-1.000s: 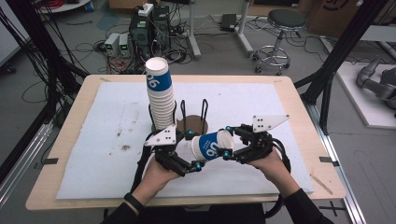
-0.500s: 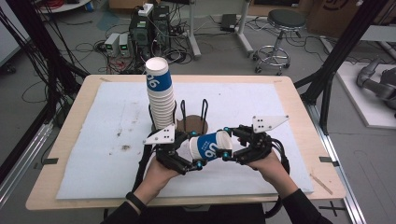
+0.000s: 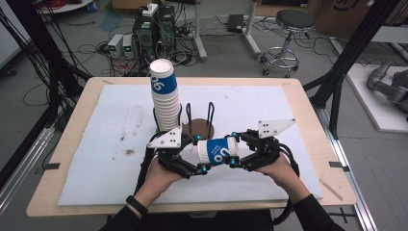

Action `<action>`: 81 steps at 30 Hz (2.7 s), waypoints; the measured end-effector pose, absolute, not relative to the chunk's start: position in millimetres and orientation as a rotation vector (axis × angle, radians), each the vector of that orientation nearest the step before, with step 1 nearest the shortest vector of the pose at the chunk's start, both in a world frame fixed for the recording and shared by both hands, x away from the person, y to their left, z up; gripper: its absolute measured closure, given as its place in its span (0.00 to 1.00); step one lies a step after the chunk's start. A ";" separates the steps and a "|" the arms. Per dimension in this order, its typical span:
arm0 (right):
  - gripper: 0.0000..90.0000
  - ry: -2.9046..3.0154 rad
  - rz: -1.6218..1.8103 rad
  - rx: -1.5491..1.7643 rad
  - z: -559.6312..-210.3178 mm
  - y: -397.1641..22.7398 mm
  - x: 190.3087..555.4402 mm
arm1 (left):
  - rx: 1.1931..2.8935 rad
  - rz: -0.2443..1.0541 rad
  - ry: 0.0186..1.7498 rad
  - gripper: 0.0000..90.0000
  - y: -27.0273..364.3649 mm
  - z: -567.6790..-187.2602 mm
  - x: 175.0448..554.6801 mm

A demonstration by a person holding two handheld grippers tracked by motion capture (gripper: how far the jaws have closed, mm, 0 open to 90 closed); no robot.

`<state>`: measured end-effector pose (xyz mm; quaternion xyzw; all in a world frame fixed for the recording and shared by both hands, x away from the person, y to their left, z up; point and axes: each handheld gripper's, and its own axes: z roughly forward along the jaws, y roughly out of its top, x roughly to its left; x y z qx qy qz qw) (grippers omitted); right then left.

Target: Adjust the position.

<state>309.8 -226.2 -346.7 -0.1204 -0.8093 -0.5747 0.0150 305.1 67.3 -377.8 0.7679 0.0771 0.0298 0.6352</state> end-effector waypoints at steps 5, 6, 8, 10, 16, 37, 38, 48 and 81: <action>0.26 -2.640 -1.703 -0.338 -344.7 -221.2 306.7 | 1.801 0.093 0.161 0.23 68.2 -373.6 304.1; 0.26 -2.636 -1.702 -0.338 -344.1 -221.6 306.9 | 1.810 0.102 0.158 0.23 68.5 -372.2 303.7; 0.24 -2.658 -1.697 -0.338 -342.1 -223.6 307.1 | 1.845 0.115 0.142 0.23 69.4 -368.4 303.5; 0.24 -2.693 -1.675 -0.329 -338.4 -226.0 306.3 | 1.868 0.135 0.142 0.23 69.6 -365.7 302.5; 0.24 -2.762 -1.628 -0.288 -335.3 -224.7 303.6 | 1.985 0.170 0.115 0.23 66.8 -359.6 301.6; 0.33 -2.601 -1.701 -0.265 -349.7 -225.9 310.2 | 1.698 0.013 0.206 0.08 66.7 -371.1 304.5; 0.33 -2.578 -1.723 -0.264 -349.4 -227.3 310.6 | 1.686 0.002 0.212 0.08 66.6 -372.2 305.0; 0.33 -2.507 -1.786 -0.251 -349.2 -228.5 309.9 | 1.603 -0.104 0.213 0.11 64.6 -374.1 310.2; 0.33 -2.923 -1.384 -0.121 -354.6 -200.2 300.7 | 1.963 0.094 0.095 0.18 52.8 -338.8 301.1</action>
